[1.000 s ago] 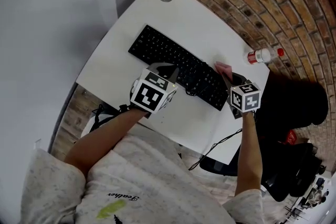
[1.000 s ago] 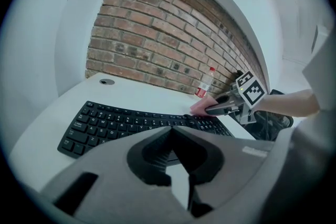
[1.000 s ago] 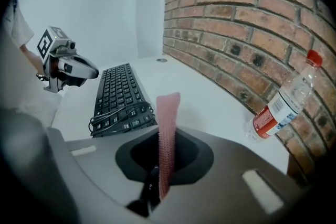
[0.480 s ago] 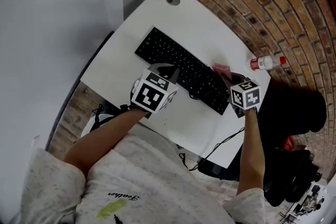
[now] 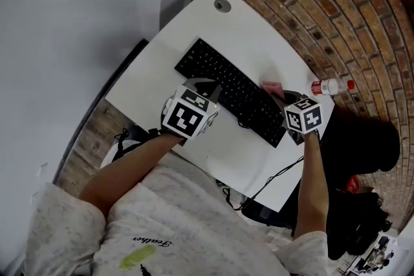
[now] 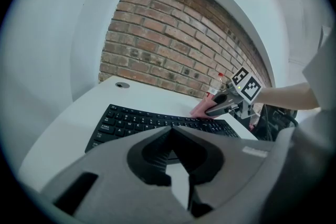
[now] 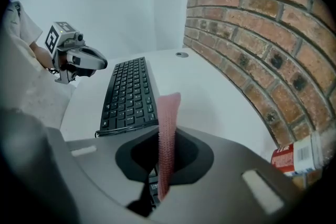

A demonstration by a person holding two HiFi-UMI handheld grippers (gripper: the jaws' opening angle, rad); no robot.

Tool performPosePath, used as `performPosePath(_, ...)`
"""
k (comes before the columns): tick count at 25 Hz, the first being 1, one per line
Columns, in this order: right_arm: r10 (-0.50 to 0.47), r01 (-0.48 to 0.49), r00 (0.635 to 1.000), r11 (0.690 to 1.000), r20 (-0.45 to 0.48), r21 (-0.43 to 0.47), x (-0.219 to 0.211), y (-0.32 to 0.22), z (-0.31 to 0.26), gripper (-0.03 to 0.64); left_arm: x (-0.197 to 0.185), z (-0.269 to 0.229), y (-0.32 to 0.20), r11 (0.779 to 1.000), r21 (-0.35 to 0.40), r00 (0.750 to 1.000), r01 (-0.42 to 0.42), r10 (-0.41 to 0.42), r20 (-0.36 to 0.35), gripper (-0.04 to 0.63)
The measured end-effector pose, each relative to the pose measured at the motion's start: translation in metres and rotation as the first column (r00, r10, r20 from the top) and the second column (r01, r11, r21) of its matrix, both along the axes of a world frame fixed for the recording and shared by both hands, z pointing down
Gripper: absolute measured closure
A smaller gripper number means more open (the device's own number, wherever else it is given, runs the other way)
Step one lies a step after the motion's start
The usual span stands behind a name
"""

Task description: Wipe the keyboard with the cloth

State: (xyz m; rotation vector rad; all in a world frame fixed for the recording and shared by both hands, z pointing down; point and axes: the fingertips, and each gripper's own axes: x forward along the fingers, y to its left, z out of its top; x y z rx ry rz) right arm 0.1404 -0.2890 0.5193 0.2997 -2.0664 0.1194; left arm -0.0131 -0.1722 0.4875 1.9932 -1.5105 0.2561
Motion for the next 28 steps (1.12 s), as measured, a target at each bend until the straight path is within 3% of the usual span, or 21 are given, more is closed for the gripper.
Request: performPosePath(28, -0.120, 0.119, 0.992, 0.992, -0.025, -0.030, -0.074, 0.009, 0.001, 0.592, -0.049, -0.001, 0.010, 0.997, 0.015, 0.998, 0.069, -0.069, 0.006, 0.606)
